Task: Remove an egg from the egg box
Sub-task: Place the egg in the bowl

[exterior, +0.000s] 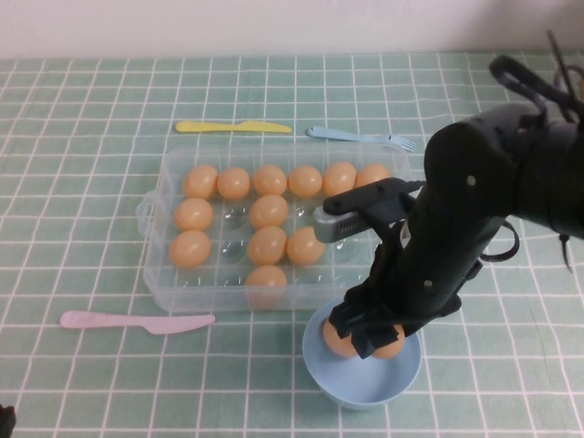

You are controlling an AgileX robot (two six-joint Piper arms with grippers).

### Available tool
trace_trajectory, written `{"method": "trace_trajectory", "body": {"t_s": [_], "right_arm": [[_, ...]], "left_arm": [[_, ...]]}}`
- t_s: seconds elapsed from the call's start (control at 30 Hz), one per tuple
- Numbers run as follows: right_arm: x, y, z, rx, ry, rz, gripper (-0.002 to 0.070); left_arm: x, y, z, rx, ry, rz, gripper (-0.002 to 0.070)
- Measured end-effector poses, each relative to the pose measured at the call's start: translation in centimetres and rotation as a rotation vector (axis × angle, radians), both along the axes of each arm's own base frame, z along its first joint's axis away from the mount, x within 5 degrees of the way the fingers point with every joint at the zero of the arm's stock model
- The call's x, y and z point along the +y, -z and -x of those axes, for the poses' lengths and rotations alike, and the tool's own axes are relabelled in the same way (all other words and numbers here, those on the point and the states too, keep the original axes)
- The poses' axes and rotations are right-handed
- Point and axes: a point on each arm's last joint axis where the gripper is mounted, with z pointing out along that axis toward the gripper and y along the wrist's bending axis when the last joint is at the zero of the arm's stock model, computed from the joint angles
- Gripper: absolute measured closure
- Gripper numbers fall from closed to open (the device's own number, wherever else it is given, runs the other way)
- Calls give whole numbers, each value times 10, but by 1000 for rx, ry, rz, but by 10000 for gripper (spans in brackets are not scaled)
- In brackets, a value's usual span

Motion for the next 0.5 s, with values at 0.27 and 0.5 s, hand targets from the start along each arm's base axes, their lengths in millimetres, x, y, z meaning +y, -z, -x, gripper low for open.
{"method": "trace_trajectory", "body": {"t_s": [0.27,0.5], "right_arm": [[4,20,-8,21,33,46,292],[3,28,-13,13,56,84,292]], "left_arm": [[0,0,0,0,0,0,680],[0,0,0,0,0,0,679]]}}
